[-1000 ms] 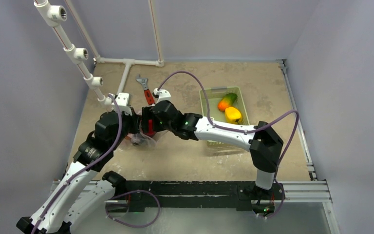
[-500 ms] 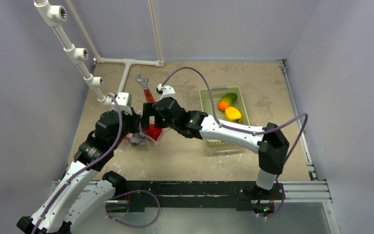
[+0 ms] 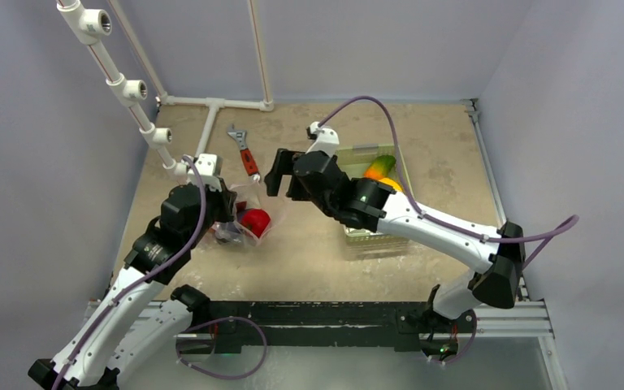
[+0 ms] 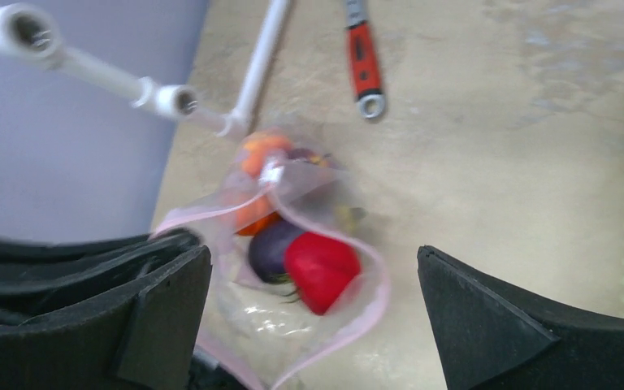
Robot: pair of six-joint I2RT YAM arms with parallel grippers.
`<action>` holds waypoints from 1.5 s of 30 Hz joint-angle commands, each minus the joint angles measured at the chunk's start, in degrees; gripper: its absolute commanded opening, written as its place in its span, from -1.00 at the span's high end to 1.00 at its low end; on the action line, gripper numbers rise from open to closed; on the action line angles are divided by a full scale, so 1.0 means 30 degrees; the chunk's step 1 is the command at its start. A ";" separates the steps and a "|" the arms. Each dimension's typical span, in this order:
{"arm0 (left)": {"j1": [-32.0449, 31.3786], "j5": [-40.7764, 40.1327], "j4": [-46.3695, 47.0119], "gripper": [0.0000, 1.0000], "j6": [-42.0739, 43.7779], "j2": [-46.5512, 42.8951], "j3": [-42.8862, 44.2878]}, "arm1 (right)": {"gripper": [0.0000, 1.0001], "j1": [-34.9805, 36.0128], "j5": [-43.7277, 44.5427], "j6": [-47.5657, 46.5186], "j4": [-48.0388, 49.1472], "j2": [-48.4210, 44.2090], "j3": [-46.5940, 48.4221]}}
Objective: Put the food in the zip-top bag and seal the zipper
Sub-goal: Pick up the fake fruit from the bin.
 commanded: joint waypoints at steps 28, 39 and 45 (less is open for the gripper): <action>0.0011 -0.0009 0.0487 1.00 -0.0036 0.0019 -0.0139 | -0.93 -1.0970 0.3614 -0.1912 -0.1358 0.2010 -0.3063; 0.0011 -0.0015 0.0488 1.00 -0.0011 0.0072 -0.0140 | -0.78 -1.2918 0.2045 -0.3307 0.1012 0.4142 -0.3408; 0.0040 0.0033 0.0483 1.00 -0.0009 0.0162 -0.0114 | -0.78 -1.3545 0.1660 -0.3769 0.1951 0.5415 -0.3444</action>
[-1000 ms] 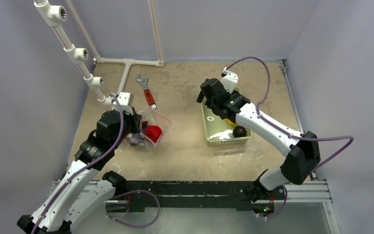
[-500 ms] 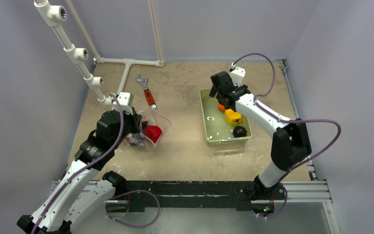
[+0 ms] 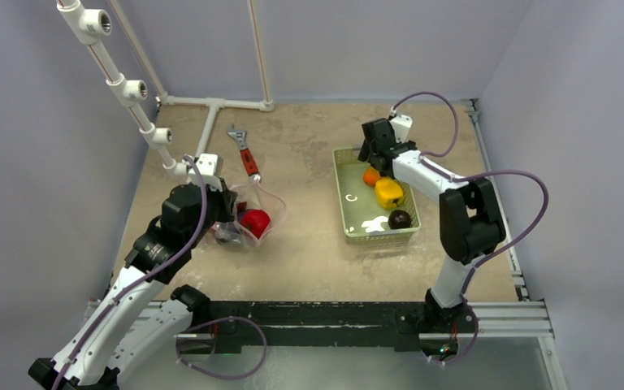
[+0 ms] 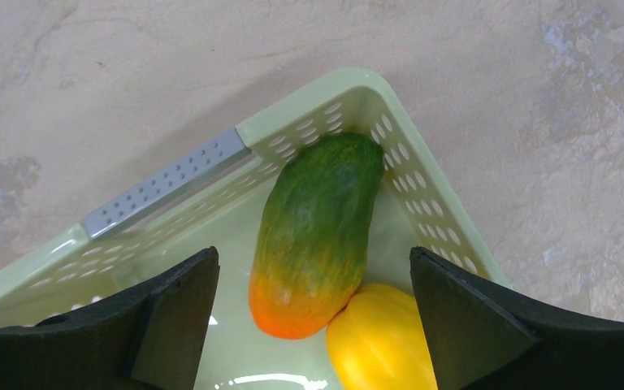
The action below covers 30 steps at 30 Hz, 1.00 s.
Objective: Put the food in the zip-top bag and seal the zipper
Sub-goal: Pick up the fake fruit from the bin.
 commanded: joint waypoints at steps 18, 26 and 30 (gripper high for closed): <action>0.0070 -0.0098 0.0432 1.00 -0.0040 0.0235 -0.0114 | -0.57 -0.1245 -0.1753 -0.0891 0.2910 0.2767 -0.0197; 0.0128 -0.0025 0.0461 1.00 -0.0007 0.0385 -0.0115 | 0.02 -0.1256 -0.1765 -0.0858 0.3226 0.2115 -0.0829; 0.0157 0.0016 0.0460 1.00 -0.0007 0.0387 -0.0115 | 0.46 -0.1263 -0.2080 -0.0905 0.3210 0.1590 -0.0997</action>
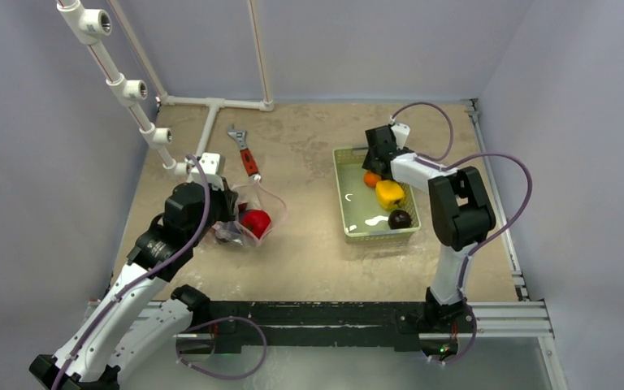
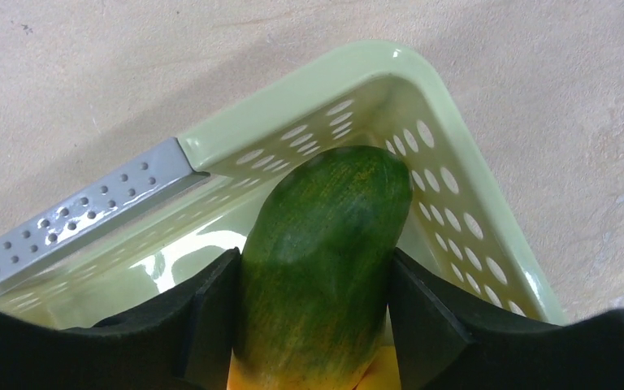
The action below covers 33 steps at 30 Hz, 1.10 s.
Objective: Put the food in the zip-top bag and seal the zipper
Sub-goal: Pick up the fake fruit from the bin.
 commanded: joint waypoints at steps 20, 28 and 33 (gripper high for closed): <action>0.0202 0.0170 0.0467 1.00 -0.0020 -0.0059 -0.0115 | 1.00 -0.0064 -0.3501 -0.0653 0.0961 -0.6997 -0.1844; 0.0231 0.0309 0.0503 1.00 -0.0007 0.0056 -0.0126 | 1.00 0.0288 -0.6581 -0.2173 0.1255 -1.0130 -0.2696; 0.0231 0.0312 0.0482 1.00 -0.0007 0.0030 -0.0142 | 1.00 0.1158 -0.9118 -0.3064 0.1846 -1.2182 -0.3159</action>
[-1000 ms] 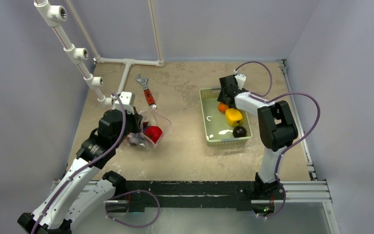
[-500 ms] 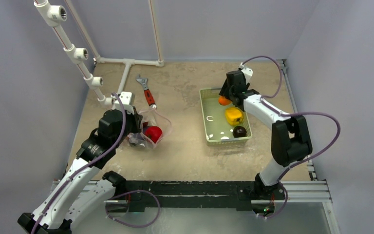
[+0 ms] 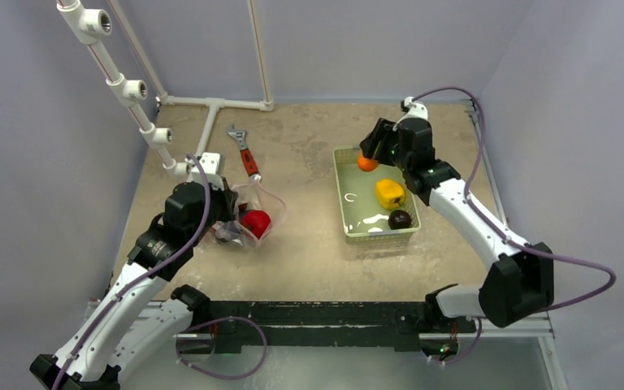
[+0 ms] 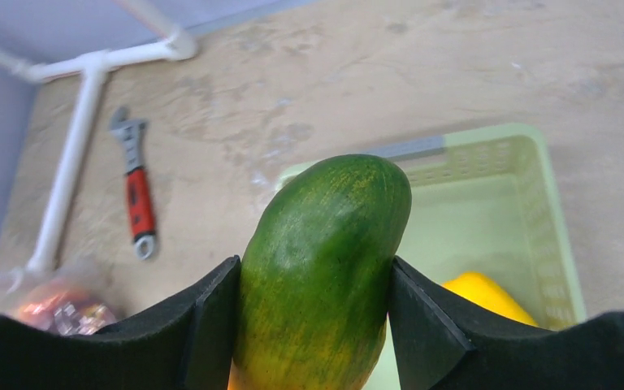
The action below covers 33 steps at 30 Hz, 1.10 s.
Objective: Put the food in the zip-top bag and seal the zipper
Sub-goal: Pick up the fake fruit from the bin, then place the fake fruit in the zipper food storage bag.
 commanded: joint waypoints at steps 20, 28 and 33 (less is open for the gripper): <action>0.0114 0.0316 0.0518 1.00 -0.0082 -0.0291 -0.0115 | 1.00 0.9478 -0.4068 -0.2420 0.2074 -0.2260 0.0874; 0.0114 0.0714 0.0833 1.00 0.0019 -0.0945 -0.0224 | 1.00 1.2143 -0.4653 -0.3204 0.1853 0.0193 0.2475; 0.0114 0.0926 0.0935 1.00 0.0052 -0.1040 -0.0260 | 1.00 1.2959 -0.5089 -0.3596 0.1526 0.1982 0.3626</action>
